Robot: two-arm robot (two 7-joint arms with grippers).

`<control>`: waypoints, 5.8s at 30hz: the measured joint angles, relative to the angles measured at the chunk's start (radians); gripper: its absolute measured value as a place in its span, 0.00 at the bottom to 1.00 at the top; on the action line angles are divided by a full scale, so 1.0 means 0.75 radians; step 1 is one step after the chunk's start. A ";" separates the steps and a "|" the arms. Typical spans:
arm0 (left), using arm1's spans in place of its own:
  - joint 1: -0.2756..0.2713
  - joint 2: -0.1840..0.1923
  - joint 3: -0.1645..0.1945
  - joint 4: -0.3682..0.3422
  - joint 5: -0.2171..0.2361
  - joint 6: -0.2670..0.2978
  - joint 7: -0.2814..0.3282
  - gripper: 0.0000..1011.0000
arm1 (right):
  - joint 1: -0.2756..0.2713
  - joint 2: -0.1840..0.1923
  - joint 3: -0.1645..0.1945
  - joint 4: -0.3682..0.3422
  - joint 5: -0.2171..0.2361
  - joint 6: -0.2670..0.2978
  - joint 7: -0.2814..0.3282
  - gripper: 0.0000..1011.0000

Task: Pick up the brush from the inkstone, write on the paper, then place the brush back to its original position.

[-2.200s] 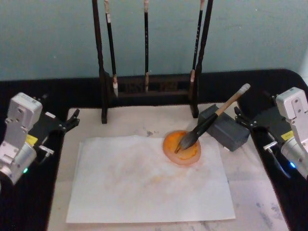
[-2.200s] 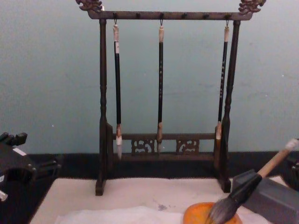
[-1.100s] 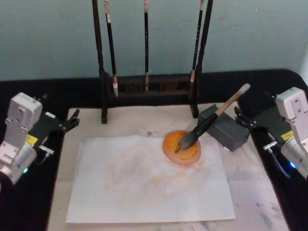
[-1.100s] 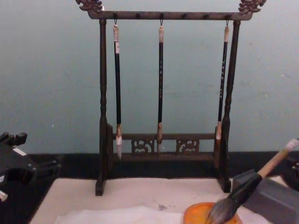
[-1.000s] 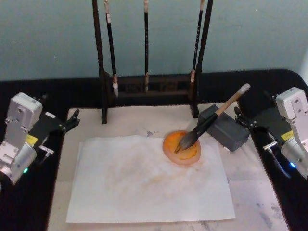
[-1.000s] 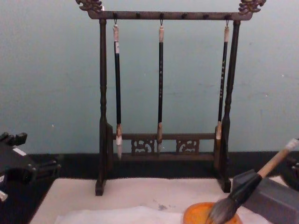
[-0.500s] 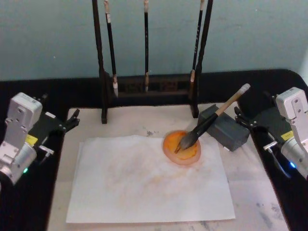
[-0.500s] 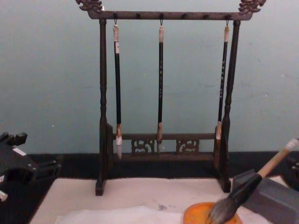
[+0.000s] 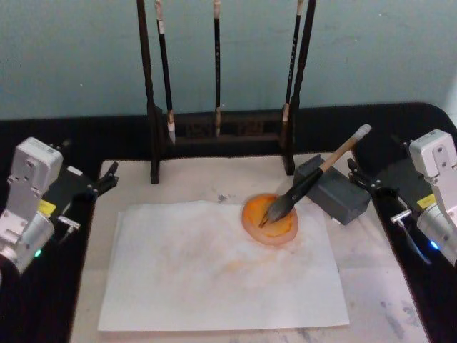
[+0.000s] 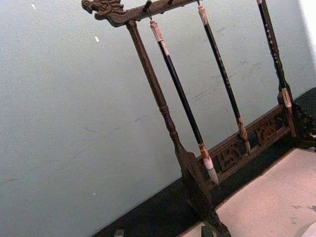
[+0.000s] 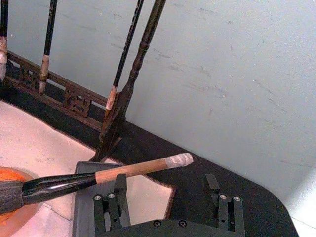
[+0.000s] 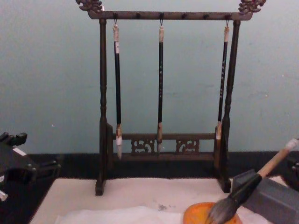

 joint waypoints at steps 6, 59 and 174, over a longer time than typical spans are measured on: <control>0.000 0.000 0.000 0.000 0.000 0.000 0.000 1.00 | 0.000 0.000 0.000 0.000 0.000 0.000 0.000 0.99; 0.000 0.000 0.000 0.000 0.000 0.000 0.000 1.00 | -0.015 -0.208 0.369 0.039 0.930 0.622 0.401 0.99; 0.000 0.000 0.000 0.000 0.000 0.000 0.000 1.00 | 0.339 -0.253 0.158 0.510 1.294 0.660 0.524 0.51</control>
